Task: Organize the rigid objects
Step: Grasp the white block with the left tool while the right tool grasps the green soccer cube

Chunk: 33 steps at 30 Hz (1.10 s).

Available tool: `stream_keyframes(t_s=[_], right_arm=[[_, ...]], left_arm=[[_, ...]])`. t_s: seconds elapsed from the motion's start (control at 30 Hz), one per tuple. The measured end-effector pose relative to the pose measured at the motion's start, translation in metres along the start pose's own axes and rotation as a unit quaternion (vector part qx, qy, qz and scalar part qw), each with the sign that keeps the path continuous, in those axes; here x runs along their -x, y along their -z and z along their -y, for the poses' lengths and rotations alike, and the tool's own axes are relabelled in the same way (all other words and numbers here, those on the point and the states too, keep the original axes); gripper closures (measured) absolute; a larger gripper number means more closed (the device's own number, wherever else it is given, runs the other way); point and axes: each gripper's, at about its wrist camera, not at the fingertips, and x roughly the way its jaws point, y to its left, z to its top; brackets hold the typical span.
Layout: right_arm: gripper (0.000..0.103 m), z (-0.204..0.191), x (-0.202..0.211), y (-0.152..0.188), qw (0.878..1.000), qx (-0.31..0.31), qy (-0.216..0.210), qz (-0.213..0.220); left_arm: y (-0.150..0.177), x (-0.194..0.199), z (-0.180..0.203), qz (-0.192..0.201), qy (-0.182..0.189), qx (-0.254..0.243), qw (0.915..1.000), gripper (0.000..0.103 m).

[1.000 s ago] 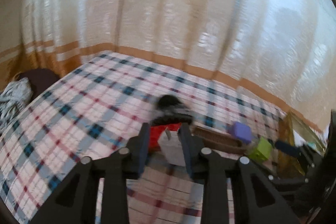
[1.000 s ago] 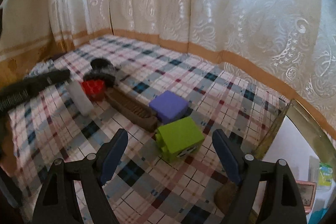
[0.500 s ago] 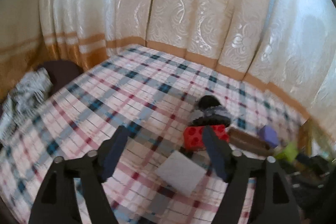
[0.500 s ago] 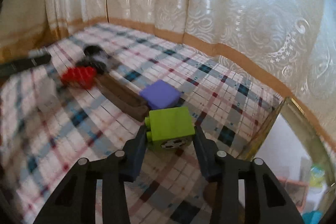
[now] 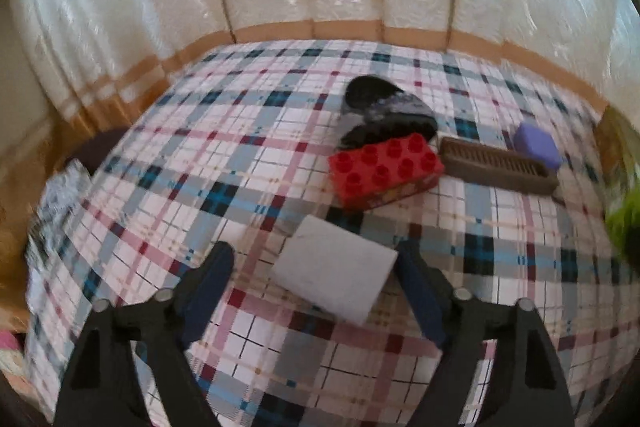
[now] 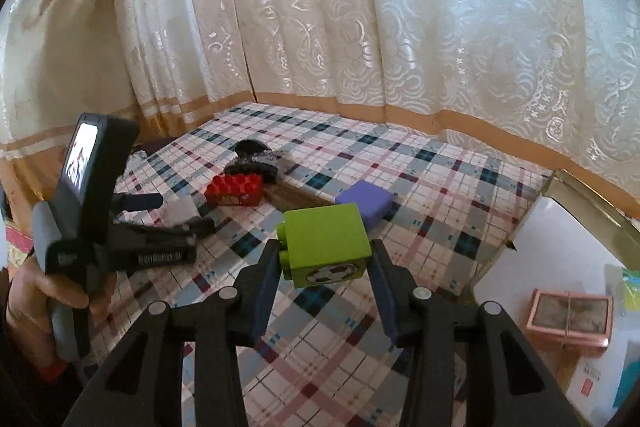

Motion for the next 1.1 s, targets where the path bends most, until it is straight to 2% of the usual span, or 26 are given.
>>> stream_keyframes(t_s=[0.07,0.23,0.37,0.53,0.67,0.77,0.87,0.97,1.1], right_arm=[[0.056,-0.003,0.002,0.004,1.0,0.004,0.01,-0.001],[0.056,-0.006,0.012,0.012,1.0,0.01,0.026,0.008],[0.056,-0.002,0.017,0.013,0.999,0.0,0.029,0.021],[0.056,0.005,0.029,0.009,0.998,-0.018,0.043,0.053],[0.056,0.011,0.038,0.007,0.995,-0.029,0.067,0.072],[0.056,0.014,0.039,0.007,0.992,-0.03,0.092,0.077],[0.056,0.016,0.042,0.008,0.991,-0.028,0.1,0.081],[0.056,0.016,0.046,0.009,0.99,-0.025,0.107,0.086],[0.056,0.016,0.049,0.009,0.989,-0.021,0.117,0.093]], left_arm=[[0.001,-0.001,-0.005,-0.002,0.028,0.016,0.9995,0.035],[0.001,0.001,-0.002,0.005,0.019,0.019,0.9996,0.036],[-0.003,0.01,-0.005,0.039,0.014,0.035,0.9985,0.036],[-0.008,0.025,0.002,0.077,0.079,0.046,0.9929,0.036],[-0.009,0.044,0.015,0.121,0.136,0.044,0.9824,0.036],[-0.008,0.055,0.027,0.151,0.125,0.033,0.98,0.036],[-0.008,0.064,0.034,0.183,0.114,0.025,0.9763,0.036],[-0.009,0.066,0.033,0.188,0.125,0.031,0.9736,0.036],[-0.009,0.066,0.032,0.189,0.121,0.031,0.974,0.036]])
